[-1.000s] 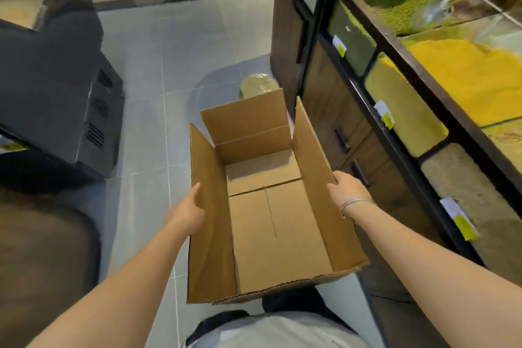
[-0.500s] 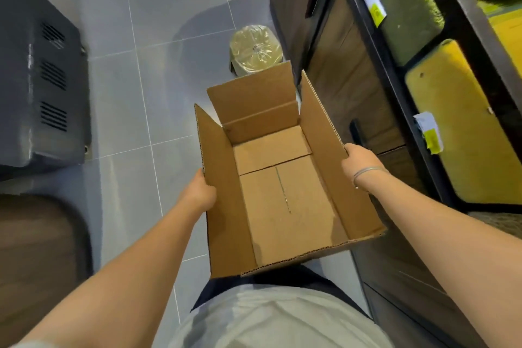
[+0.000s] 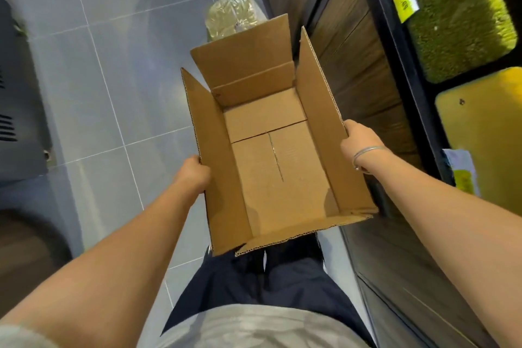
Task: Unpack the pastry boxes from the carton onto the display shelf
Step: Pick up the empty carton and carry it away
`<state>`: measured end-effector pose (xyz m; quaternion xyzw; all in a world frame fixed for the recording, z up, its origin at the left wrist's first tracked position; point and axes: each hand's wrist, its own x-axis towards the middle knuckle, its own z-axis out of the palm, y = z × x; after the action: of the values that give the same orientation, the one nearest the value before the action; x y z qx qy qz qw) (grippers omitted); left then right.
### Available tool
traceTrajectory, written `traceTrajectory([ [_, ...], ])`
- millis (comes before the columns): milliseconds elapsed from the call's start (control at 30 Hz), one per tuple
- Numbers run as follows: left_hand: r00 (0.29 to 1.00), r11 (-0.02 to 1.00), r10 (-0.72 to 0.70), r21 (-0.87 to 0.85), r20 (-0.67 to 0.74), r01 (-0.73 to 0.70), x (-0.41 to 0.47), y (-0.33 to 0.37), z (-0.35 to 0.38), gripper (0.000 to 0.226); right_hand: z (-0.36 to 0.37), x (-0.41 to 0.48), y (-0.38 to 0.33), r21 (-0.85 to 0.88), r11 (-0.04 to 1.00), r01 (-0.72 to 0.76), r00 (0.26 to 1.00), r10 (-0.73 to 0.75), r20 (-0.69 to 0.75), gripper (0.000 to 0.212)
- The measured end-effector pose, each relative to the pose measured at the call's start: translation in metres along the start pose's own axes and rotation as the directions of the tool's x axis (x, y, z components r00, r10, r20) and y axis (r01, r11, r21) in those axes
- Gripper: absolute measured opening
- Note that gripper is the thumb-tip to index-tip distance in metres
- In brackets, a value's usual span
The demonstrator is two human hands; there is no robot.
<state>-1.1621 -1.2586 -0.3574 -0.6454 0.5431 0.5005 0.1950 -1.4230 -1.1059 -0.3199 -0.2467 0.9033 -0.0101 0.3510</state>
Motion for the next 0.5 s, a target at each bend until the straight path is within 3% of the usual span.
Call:
traceTrajectory([
  [233, 0.994, 0.999, -0.033, 0.002, -0.104, 0.034, 0.035, 0.031, 0.040, 0.043, 0.006, 0.072, 0.019, -0.059, 0.998, 0.036, 0.994, -0.030, 0.103, 0.021],
  [400, 0.985, 0.998, -0.045, 0.026, -0.165, 0.050, 0.058, 0.055, 0.061, 0.045, 0.015, 0.119, 0.026, -0.068, 0.997, -0.024, 0.980, 0.037, 0.195, 0.025],
  [500, 0.982, 1.000, -0.025, -0.014, -0.190, 0.023, 0.067, 0.063, 0.063, 0.049, 0.022, 0.132, 0.026, -0.019, 0.998, -0.054, 0.986, 0.057, 0.157, 0.035],
])
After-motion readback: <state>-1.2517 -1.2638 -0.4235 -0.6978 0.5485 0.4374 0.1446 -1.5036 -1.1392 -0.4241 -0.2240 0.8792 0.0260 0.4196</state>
